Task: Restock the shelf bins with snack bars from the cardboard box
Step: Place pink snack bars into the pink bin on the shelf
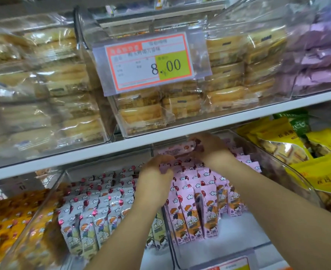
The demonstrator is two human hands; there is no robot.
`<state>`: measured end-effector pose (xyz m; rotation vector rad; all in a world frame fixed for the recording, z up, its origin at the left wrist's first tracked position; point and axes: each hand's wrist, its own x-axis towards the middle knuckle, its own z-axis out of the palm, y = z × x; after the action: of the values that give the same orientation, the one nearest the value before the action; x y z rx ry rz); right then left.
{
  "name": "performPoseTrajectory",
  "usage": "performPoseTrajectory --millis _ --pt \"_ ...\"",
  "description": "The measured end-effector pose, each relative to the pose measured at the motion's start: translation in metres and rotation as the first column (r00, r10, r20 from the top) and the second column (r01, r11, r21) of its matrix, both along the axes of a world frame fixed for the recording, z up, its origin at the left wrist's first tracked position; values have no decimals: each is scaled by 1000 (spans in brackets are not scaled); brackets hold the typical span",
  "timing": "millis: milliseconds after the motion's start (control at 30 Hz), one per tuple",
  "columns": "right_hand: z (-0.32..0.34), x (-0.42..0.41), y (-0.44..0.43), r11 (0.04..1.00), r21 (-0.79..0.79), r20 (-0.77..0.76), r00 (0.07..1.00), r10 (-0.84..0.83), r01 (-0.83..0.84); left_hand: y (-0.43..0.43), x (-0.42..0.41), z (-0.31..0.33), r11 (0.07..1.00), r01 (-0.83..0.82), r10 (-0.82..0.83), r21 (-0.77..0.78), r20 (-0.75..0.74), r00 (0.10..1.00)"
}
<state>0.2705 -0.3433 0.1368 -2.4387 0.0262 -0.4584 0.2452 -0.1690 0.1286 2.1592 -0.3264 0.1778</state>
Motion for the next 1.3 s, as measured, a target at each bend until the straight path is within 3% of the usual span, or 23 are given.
performPoseTrajectory --millis 100,200,300,400,533,667,767,900,1033,1300 --pt "1 -29 -8 988 146 126 991 33 -52 2 -2 3 997 -48 43 54 93 995" --pt "5 -64 -19 966 240 104 992 68 -92 4 -6 7 974 -66 22 216 199 980" --pt "16 -93 -25 903 395 91 986 143 -168 -4 -18 15 932 26 -64 361 93 994" --pt "26 -116 -27 854 465 105 973 207 -232 -12 -34 21 915 124 -186 385 127 974" --pt "29 -134 -30 910 373 185 976 117 -180 -22 -46 26 928 223 -273 298 140 952" --pt "32 -141 -41 967 247 190 982 10 -58 -22 -49 24 894 244 -302 375 103 948" --pt "35 -141 -51 992 128 107 994 0 -14 -21 -48 20 789 226 -321 571 70 944" --pt "18 -131 -48 991 -96 -113 990 83 -94 -26 -43 13 625 167 -364 762 95 927" --pt "-9 -114 -30 971 -121 -229 957 177 -208 -31 -37 9 585 128 -346 801 103 933" --pt "-25 -100 -21 971 -111 -180 965 189 -211 -30 -36 7 595 83 -307 799 130 943"
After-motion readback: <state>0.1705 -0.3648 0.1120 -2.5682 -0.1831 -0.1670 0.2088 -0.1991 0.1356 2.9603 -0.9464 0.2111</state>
